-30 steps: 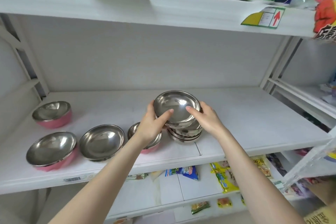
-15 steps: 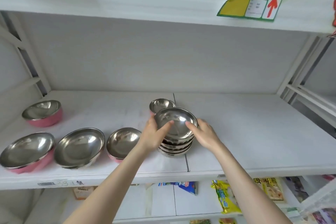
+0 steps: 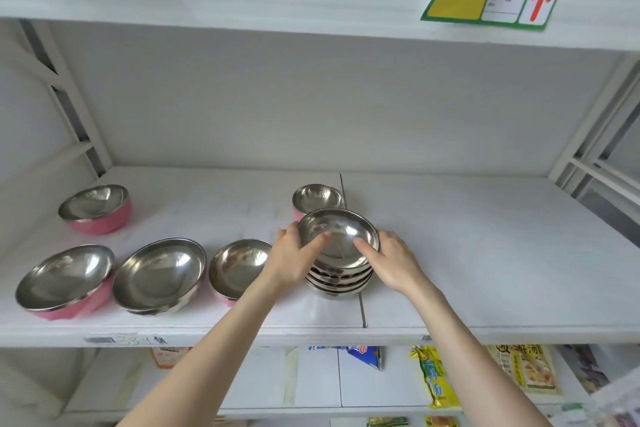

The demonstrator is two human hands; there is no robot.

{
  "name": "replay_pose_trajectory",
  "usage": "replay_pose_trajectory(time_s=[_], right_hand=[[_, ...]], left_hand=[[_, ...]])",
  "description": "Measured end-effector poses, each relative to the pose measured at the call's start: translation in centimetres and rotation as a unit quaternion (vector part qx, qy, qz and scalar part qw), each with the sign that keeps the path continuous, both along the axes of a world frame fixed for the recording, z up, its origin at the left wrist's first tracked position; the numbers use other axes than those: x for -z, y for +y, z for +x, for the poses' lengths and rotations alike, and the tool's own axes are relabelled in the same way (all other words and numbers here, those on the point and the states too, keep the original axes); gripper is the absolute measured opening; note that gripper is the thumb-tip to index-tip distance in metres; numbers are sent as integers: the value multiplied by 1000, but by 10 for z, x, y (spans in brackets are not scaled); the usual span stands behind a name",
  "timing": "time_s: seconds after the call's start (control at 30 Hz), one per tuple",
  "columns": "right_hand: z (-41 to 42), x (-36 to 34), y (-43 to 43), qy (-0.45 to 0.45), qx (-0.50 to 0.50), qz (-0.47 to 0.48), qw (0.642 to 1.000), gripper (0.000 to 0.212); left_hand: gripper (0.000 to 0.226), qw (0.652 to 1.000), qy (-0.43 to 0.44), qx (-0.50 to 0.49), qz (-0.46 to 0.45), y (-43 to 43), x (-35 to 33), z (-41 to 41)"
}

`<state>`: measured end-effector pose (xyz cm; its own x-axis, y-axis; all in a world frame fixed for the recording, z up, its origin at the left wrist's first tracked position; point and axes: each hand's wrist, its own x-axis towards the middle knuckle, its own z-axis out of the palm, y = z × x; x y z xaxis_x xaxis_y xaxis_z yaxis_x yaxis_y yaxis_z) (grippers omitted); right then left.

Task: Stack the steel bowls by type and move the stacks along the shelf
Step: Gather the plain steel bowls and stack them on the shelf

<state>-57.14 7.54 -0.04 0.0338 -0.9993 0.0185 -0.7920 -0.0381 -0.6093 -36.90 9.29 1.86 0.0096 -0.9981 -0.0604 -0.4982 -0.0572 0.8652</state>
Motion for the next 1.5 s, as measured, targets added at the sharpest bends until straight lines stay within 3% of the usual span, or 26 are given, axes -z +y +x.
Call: replay_pose_trajectory(time_s=[0.07, 0.13, 0.27, 0.4, 0.57, 0.83, 1.2, 1.5], right_hand=[[2, -2, 3, 58, 19, -19, 998, 69], [6, -5, 9, 105, 24, -66, 992, 80], [14, -17, 23, 187, 19, -175, 966, 80], [31, -27, 39, 243, 18, -207, 948, 81], [65, -37, 57, 262, 28, -234, 936, 84], [154, -42, 65, 253, 42, -250, 934, 86], [265, -11, 29, 232, -59, -182, 954, 85], [280, 21, -18, 219, -148, -74, 962, 81]], left_hand=[[64, 997, -77, 2, -18, 2, 1, 6], [76, 982, -183, -7, -50, 7, -1, 14], [80, 928, -345, -23, -137, 19, -10, 32], [79, 871, -447, -37, -200, 31, -20, 55], [76, 835, -480, -23, -270, 46, -31, 96], [79, 808, -531, -14, -255, 63, -37, 195], [72, 835, -517, -56, -181, 81, -6, 304], [71, 866, -487, -57, -100, 85, 35, 291]])
